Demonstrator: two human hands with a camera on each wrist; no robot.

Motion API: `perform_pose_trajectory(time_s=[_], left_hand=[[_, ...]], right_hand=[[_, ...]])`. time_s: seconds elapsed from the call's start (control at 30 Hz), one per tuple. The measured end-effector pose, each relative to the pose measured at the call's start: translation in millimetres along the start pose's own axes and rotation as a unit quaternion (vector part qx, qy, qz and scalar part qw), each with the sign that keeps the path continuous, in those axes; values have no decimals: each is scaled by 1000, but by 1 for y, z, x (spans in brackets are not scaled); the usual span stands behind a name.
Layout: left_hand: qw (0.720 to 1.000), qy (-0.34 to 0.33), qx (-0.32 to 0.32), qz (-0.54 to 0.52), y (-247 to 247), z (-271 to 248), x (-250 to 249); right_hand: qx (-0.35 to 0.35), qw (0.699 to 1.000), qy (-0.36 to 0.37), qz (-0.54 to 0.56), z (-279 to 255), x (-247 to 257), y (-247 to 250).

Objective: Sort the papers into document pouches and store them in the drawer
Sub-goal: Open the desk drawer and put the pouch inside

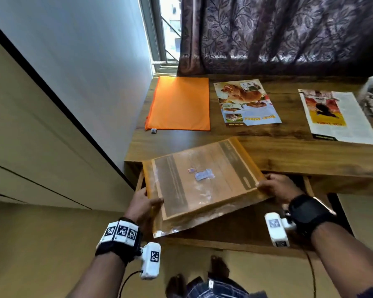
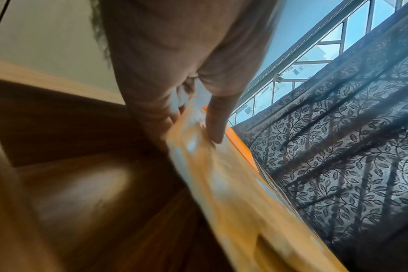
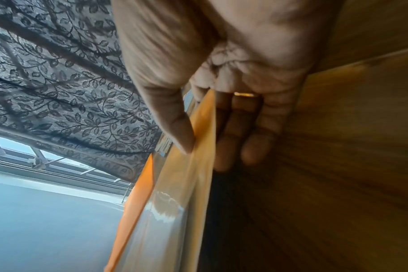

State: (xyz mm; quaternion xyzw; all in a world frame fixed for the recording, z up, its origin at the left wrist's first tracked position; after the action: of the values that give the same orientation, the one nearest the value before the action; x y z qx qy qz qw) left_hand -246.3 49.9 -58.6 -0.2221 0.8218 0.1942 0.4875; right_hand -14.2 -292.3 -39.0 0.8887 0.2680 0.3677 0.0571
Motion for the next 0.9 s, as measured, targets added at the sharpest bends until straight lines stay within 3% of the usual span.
perform_pose_trajectory(time_s=[0.17,0.3,0.47,0.67,0.9], left_hand=[[997,-18,75,-27,11,-24,-2],[992,-40,117,16,17,-28,5],[978,-12,198,73,7,-31,22],[971,0,193,140,-16,-23,8],[912,-18,216,348,-48,10,3]], right_hand=[[-1,998,-67,-12,-42,-62,-1],[-25,996,-82,-7,-80,-93,-1],[-54,992,-114,8,-107,-130,2],[-124,982,-127,64,-86,-136,11],[-158,982,-104,-17,-47,-105,14]])
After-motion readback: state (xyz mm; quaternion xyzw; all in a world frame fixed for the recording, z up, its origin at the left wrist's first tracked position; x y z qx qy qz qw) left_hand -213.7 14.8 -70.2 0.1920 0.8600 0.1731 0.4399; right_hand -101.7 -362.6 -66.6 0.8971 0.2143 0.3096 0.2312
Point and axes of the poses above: each hand's wrist, its own z-axis towards the middle knuckle, its own y-axis out of the back of the hand, x = y × z, the point moved 6 cm from there along z, towards the middle knuckle, and after that the axes turned 11 degrees about -y, right-handed, at the moved point
